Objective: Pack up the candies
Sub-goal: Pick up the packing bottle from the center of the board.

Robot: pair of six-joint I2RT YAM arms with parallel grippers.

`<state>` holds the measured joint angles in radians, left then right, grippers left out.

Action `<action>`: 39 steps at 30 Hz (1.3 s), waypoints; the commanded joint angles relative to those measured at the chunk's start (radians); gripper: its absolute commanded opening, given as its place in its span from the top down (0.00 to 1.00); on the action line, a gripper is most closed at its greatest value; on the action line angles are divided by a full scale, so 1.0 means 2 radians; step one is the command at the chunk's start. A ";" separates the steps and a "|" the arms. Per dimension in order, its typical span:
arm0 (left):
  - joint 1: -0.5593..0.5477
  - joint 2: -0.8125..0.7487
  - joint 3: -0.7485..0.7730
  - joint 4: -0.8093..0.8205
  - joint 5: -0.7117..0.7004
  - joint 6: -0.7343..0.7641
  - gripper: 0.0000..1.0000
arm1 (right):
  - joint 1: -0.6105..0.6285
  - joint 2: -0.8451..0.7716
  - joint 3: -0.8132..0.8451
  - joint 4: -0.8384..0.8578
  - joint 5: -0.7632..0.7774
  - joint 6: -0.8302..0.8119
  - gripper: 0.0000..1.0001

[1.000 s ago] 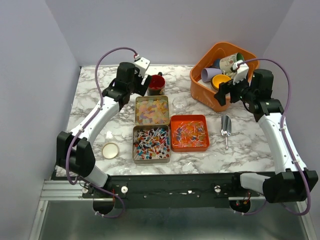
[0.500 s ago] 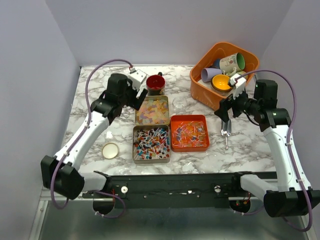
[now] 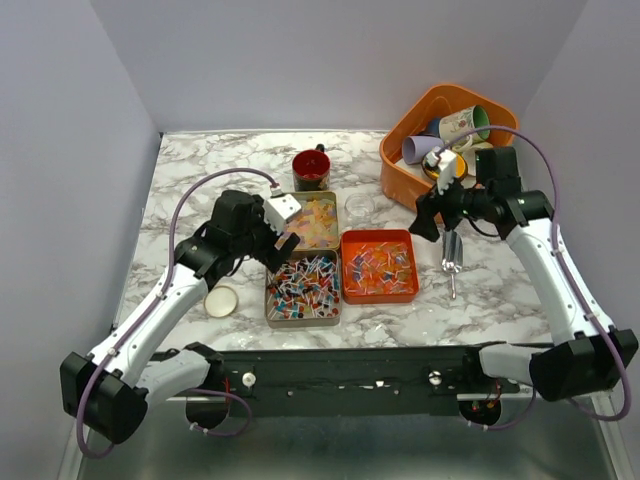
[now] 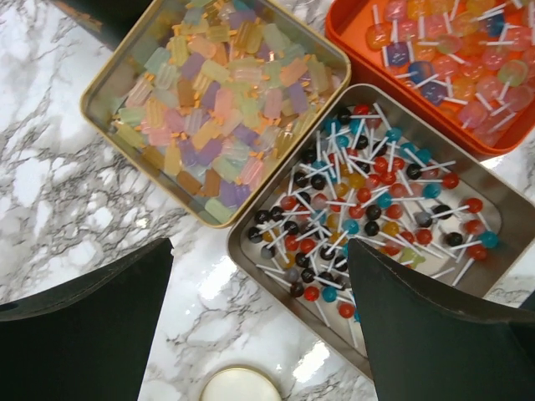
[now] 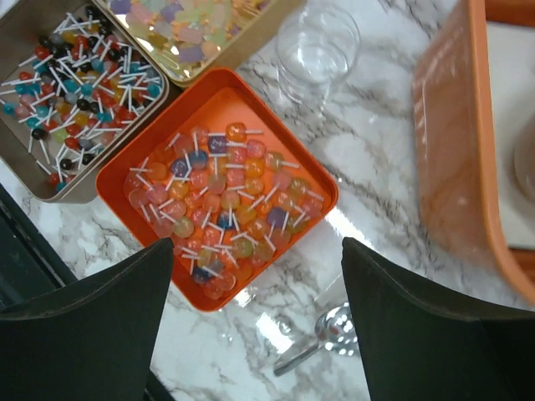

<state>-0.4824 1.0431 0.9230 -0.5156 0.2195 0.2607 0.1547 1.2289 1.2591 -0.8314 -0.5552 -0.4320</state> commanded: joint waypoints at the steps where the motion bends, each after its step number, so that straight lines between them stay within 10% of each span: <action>1: 0.029 0.008 0.010 -0.012 -0.005 0.032 0.04 | 0.051 0.067 0.080 0.044 -0.007 -0.054 0.19; 13: 0.092 0.015 0.029 -0.013 -0.006 -0.087 0.03 | 0.148 0.336 0.270 -0.017 0.009 -0.172 0.35; 39: 0.150 -0.011 0.019 0.003 -0.021 -0.093 0.02 | 0.174 0.464 0.288 0.031 0.110 -0.140 0.49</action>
<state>-0.1917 1.0389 0.9554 -0.5209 0.1932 0.0879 0.4984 2.1185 1.7985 -0.7876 -0.3622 -0.7208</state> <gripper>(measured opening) 0.974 0.577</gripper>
